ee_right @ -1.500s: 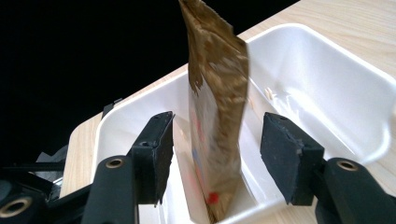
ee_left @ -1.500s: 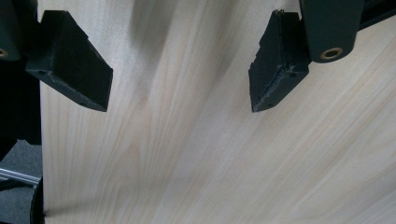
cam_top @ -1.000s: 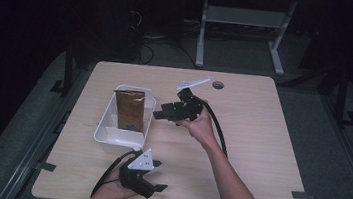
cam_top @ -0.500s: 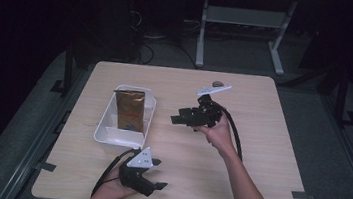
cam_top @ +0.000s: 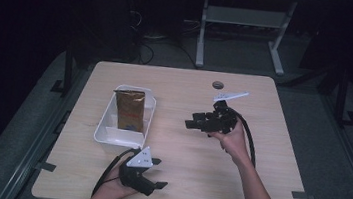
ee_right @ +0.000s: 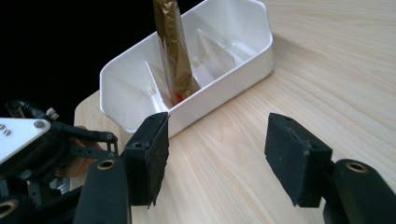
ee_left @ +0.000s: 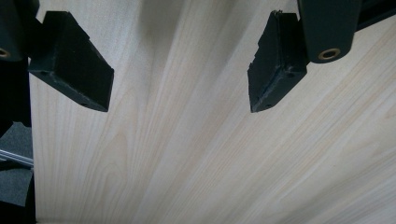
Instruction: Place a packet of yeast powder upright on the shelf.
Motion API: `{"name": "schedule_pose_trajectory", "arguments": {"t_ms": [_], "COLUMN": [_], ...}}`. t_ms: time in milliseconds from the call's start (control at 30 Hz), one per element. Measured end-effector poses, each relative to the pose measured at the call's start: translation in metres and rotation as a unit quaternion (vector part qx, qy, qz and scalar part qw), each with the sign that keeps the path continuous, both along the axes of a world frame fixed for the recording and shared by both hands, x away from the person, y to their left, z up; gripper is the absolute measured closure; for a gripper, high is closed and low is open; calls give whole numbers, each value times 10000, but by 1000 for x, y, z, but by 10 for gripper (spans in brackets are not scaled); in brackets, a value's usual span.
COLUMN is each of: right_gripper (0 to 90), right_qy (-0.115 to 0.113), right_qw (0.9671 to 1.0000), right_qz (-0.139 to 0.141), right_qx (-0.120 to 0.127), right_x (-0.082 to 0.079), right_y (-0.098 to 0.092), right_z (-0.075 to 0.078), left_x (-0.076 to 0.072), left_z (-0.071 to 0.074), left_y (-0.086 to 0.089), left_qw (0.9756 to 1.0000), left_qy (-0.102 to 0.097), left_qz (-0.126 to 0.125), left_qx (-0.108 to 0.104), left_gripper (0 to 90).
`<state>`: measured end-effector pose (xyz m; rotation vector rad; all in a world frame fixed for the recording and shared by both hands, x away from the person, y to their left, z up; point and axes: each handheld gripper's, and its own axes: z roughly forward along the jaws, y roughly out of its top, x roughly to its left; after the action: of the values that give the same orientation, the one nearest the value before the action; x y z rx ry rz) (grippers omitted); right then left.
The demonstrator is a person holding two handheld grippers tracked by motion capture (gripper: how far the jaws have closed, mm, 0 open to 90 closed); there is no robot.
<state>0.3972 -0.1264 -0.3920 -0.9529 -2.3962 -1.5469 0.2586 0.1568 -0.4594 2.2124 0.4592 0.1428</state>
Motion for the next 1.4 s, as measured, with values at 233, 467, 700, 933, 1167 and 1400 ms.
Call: {"name": "schedule_pose_trajectory", "arguments": {"t_ms": [233,467,700,933,1167,1400], "right_gripper": [391,391,385,386,384,382], "right_qy": [14,30,55,79,117,154], "right_qw": [10000,9999,9998,9997,9995,9992], "right_qz": [-42,-128,-189,-223,-305,-367], "right_qx": [-46,-19,11,23,7,-34], "right_x": [-8,-13,-18,-24,-36,-45], "right_y": [-14,-26,-40,-49,-66,-78], "right_z": [-4,-6,-9,-13,-17,-23], "left_x": [0,2,3,4,4,4], "left_z": [0,-1,-1,-2,-2,-2], "left_y": [0,1,1,-1,-1,-1], "left_qw": [10000,10000,10000,10000,10000,9999], "left_qy": [-2,29,20,41,53,38], "left_qz": [13,34,62,49,55,85], "left_qx": [-16,-13,-33,-29,-30,-85], "left_gripper": [222,222,222,222,221,219]}}
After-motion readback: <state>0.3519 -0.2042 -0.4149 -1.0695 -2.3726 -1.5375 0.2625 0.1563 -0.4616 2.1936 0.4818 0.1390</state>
